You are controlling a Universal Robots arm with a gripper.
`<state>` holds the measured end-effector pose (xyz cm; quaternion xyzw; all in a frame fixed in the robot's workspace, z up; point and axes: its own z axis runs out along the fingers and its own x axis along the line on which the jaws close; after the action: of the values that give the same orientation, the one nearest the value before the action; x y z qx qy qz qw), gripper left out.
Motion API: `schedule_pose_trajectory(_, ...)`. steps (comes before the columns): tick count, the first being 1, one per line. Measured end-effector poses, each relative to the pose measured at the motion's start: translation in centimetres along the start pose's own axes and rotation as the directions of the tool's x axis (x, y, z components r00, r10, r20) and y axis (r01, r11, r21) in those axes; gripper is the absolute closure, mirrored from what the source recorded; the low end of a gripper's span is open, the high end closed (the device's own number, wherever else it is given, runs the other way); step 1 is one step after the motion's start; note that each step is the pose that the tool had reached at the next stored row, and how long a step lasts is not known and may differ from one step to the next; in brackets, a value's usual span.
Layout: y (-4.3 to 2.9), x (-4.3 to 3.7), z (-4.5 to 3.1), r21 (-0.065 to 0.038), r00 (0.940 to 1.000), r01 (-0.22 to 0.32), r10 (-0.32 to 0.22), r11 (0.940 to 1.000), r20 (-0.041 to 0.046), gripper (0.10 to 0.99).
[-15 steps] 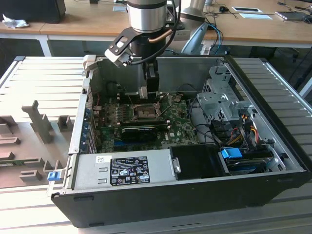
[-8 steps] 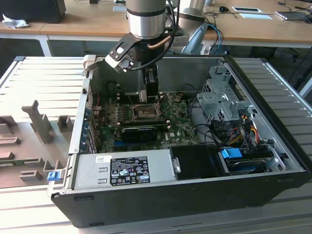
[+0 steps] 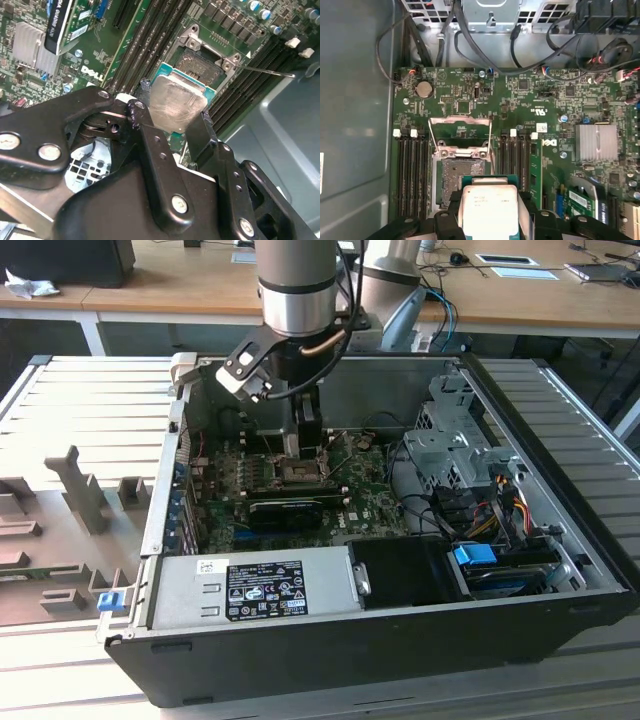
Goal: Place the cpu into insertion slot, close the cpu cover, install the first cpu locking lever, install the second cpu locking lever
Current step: 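Place the cpu into insertion slot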
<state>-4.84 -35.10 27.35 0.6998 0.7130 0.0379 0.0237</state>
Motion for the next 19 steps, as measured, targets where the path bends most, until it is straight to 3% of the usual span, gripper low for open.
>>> schedule_pose_trajectory(6,-0.11,0.01,1.25,0.0,1.0,0.0,0.0,1.0,0.0001,0.557)
schedule_pose_trajectory(10,-0.15,0.04,1.67,0.0,1.0,0.0,0.0,1.0,0.0008,0.557)
schedule_pose_trajectory(16,-0.26,1.42,3.12,0.0,1.0,-0.002,0.002,1.0,0.001,0.557)
schedule_pose_trajectory(19,-0.32,1.55,3.79,0.0,1.0,-0.004,0.004,1.0,0.0014,0.557)
